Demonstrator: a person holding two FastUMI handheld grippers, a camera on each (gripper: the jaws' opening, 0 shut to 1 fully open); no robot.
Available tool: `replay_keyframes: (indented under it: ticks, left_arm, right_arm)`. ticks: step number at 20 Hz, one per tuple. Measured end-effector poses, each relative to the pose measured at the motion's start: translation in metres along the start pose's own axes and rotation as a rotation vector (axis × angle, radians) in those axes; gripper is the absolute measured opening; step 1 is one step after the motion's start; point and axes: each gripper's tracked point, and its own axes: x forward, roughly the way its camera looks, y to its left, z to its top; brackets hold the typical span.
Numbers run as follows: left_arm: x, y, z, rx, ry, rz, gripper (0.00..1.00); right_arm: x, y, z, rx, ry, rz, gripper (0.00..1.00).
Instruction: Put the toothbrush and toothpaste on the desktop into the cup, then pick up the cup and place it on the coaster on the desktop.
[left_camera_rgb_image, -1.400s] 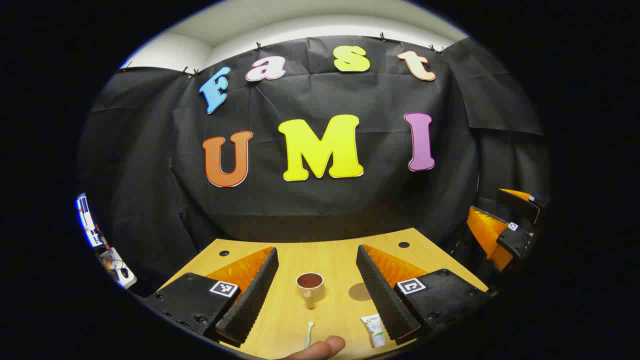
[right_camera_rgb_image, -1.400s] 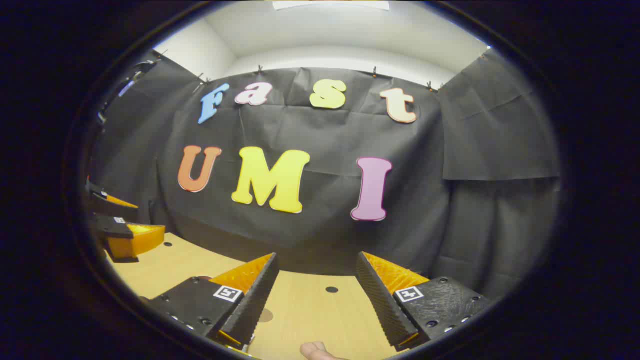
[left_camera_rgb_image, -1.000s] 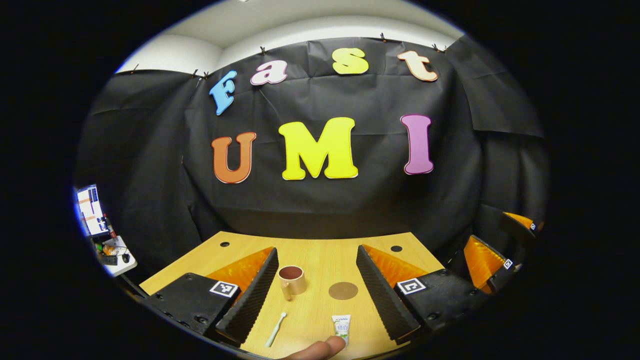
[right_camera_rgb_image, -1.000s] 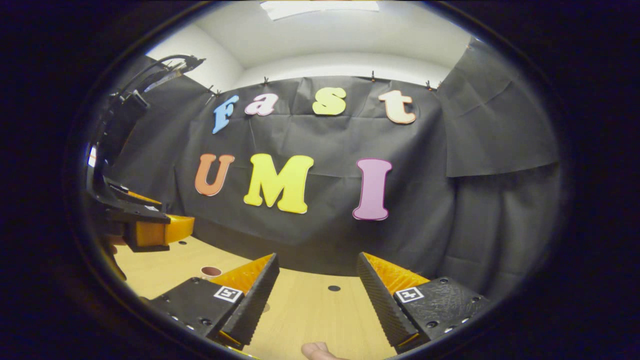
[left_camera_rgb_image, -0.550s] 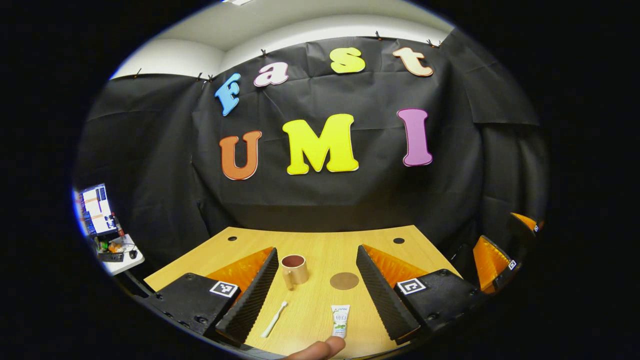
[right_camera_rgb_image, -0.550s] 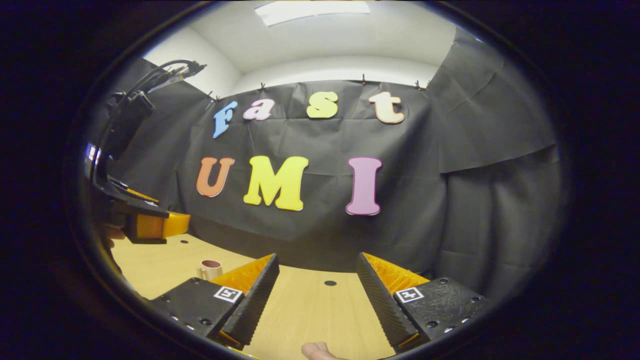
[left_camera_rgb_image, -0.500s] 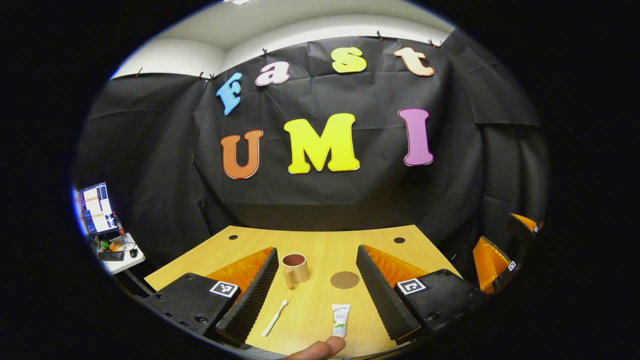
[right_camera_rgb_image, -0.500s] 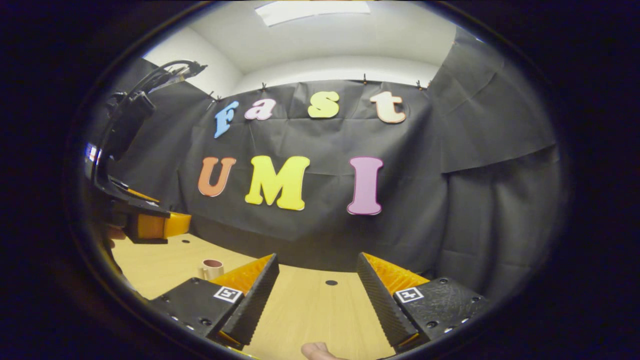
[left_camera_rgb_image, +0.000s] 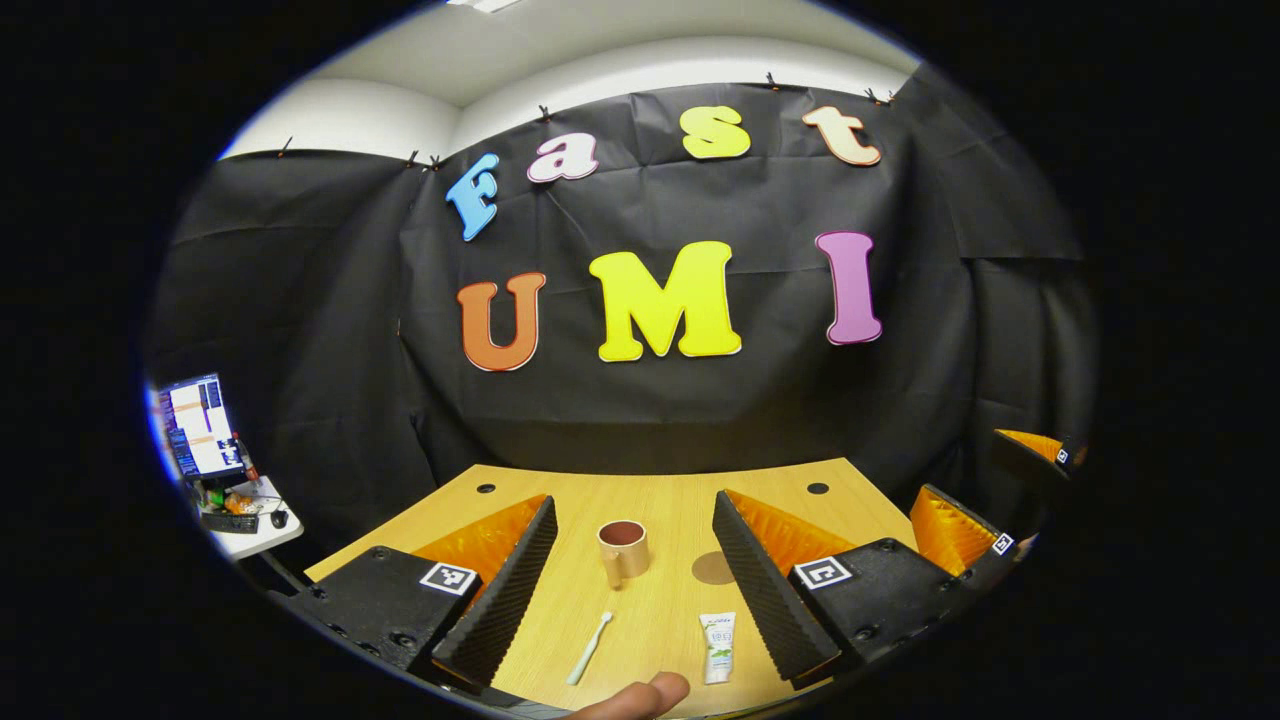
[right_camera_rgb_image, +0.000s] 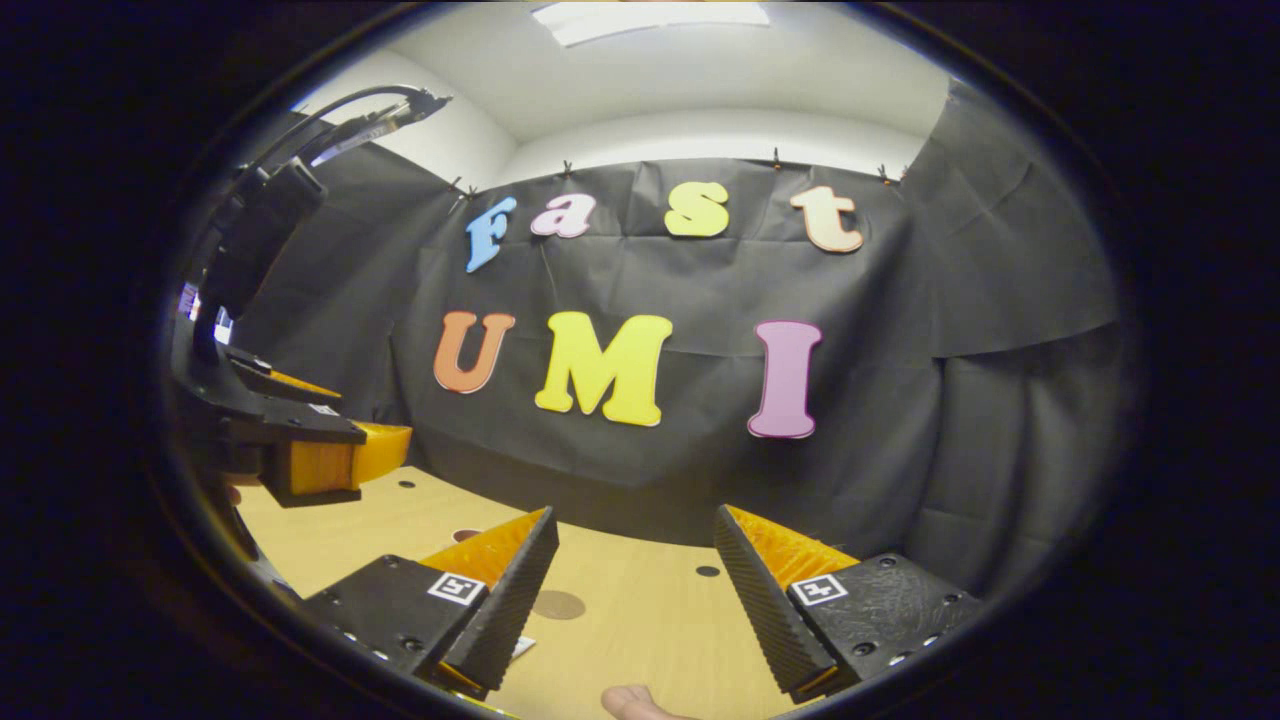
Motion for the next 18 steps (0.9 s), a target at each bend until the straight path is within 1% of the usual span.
replay_keyframes:
  ticks: [2,3,4,5,6,8,11,13,14,15,18]
  left_arm:
    - [0.008,0.017,-0.011,-0.025,0.027,-0.008,0.99]
    - [0.013,0.023,-0.015,-0.041,0.032,-0.028,0.99]
    - [0.019,0.023,-0.027,-0.049,0.071,-0.057,0.99]
    - [0.024,0.027,-0.043,-0.054,0.106,-0.069,0.99]
    - [0.029,0.032,-0.062,-0.052,0.149,-0.078,0.99]
    - [0.038,0.037,-0.105,-0.038,0.256,-0.1,0.99]
    - [0.043,0.045,-0.181,-0.008,0.465,-0.128,0.99]
    - [0.041,0.045,-0.218,-0.028,0.566,-0.143,1.0]
    - [0.042,0.045,-0.233,-0.034,0.611,-0.146,0.99]
    - [0.045,0.049,-0.244,-0.033,0.645,-0.146,1.0]
    - [0.057,0.046,-0.266,-0.048,0.698,-0.162,0.96]
  right_arm:
    - [0.007,0.018,-0.001,-0.013,0.016,0.0,0.95]
    - [0.01,0.028,-0.002,-0.014,0.025,0.002,0.97]
    - [0.013,0.036,-0.001,-0.012,0.032,0.001,0.97]
    - [0.016,0.042,-0.002,-0.012,0.041,-0.001,0.97]
    - [0.018,0.048,-0.005,-0.014,0.056,0.0,0.95]
    - [0.022,0.055,-0.013,-0.023,0.095,-0.004,0.95]
    - [0.023,0.066,-0.029,-0.025,0.161,-0.003,0.95]
    - [0.023,0.069,-0.048,-0.032,0.228,-0.01,0.95]
    - [0.023,0.07,-0.056,-0.037,0.261,-0.015,0.95]
    - [0.023,0.071,-0.064,-0.044,0.291,-0.022,0.97]
    - [0.027,0.075,-0.086,-0.064,0.373,-0.034,0.97]
